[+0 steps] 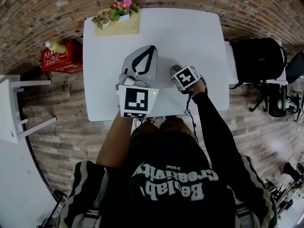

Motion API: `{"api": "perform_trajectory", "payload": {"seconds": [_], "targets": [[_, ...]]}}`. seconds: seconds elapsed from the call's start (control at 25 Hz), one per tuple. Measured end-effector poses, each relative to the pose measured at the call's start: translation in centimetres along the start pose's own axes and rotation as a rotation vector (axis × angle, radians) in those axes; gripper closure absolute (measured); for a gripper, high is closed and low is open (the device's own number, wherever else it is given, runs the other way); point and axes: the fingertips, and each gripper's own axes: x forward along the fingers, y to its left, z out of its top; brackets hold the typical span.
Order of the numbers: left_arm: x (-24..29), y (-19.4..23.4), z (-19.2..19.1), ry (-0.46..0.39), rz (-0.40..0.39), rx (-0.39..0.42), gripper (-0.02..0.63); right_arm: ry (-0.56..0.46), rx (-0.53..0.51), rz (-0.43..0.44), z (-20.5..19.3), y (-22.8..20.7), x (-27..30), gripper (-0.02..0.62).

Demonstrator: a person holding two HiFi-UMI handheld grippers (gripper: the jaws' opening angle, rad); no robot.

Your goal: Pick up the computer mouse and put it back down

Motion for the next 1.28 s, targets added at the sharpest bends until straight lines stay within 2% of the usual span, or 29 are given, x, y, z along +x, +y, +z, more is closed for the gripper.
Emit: {"api": "perform_trajectory", "payload": {"seconds": [0.16,0.44,0.8,1.28], "targets": [[-0.1,0.2,0.2,0.000,0.010,0.001,0.600,-0.117,0.030,-0.063,0.2,-0.9,-1.0,0.307],[-0.3,0.8,1.3,-0.016,0.023,0.018,0.600,-0.339,0.138,-0.105,2.0,-1.6,-4.7,0.308],[-0.2,0.3,3.9,-0.050,0.012,0.063,0.600,-0.594,0.157,-0.192,5.8,-3.1,-12.2,0.310],[-1.3,2.7,7.0,-0.071,0.098,0.078,0.600,-0.918,0.154,-0.309,11.0,-4.0,-25.1,0.308]]}}
